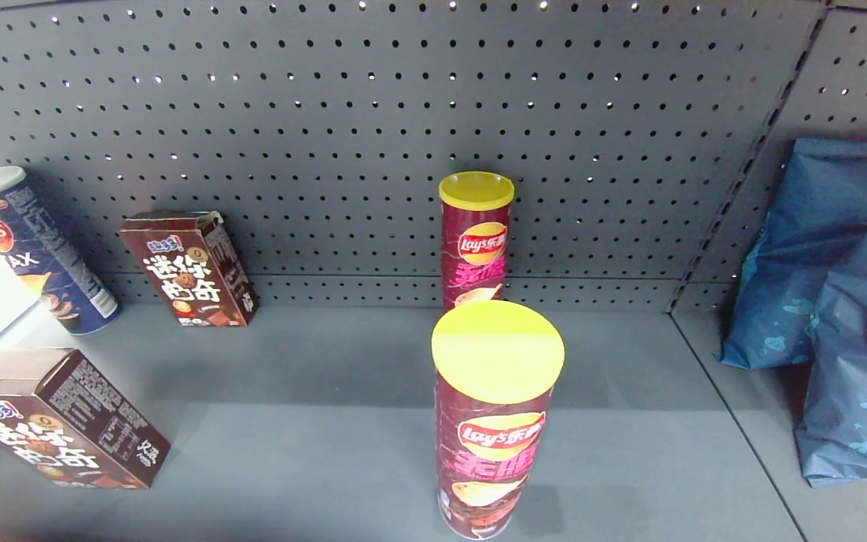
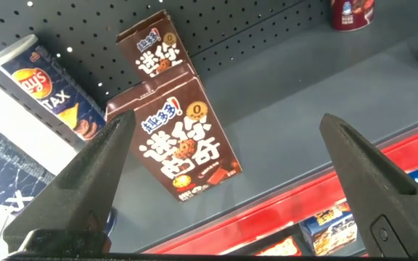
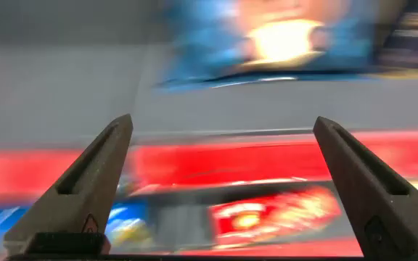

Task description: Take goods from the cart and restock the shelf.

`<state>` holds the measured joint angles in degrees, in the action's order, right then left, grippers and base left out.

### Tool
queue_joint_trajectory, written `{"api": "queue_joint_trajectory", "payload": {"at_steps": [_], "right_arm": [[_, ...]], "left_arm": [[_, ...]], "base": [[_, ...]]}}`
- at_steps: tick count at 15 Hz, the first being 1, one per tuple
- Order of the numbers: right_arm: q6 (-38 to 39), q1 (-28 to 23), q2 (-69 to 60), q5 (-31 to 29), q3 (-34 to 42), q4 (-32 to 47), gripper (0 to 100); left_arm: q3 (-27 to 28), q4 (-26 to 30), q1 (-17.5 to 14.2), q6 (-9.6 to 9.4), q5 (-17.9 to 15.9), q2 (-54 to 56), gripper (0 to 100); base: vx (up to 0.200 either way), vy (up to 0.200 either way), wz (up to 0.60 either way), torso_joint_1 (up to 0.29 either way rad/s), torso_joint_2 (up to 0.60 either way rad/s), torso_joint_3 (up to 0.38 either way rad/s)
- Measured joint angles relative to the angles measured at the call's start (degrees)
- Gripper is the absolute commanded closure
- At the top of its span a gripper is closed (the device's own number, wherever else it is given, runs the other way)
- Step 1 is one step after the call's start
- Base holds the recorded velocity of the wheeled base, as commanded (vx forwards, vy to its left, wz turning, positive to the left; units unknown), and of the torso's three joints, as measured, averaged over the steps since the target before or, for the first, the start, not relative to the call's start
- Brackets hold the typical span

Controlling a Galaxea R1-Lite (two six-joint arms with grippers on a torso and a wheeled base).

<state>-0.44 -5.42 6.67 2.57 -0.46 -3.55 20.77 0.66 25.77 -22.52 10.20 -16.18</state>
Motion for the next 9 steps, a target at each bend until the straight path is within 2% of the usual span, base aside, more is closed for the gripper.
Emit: {"api": "queue_joint_trajectory", "payload": {"at_steps": [1,3,4,6,9], "right_arm": [[0.26,-0.69,-0.45,-0.09,0.00,1.10,0],[2.55,-2.54,-1.00,-10.51,-0.11,1.39,0],[2.62,-3.11,-1.13,-11.52,0.11,0.93,0],[0.37,-3.56,-1.27,-5.77,0.26,4.01,0],[-0.16,-3.69,-1.35,-5.39,0.35,3.64,0]], "left_arm": [[-0.49,0.05,-0.06,0.00,-0.02,0.22,0],[-1.23,0.07,-0.06,0.02,-0.02,0.77,0],[-1.40,0.07,-0.06,0.07,-0.02,1.05,0],[-1.60,0.05,0.00,0.10,-0.05,1.41,0],[-1.78,0.02,-0.02,0.11,0.02,1.74,0]], "base": [[0.000,0.000,0.00,0.000,0.00,0.000],[0.000,0.000,0.00,0.000,0.00,0.000],[0.000,0.000,0.00,0.000,0.00,0.000],[0.000,0.000,0.00,0.000,0.00,0.000],[0.000,0.000,0.00,0.000,0.00,0.000]]}}
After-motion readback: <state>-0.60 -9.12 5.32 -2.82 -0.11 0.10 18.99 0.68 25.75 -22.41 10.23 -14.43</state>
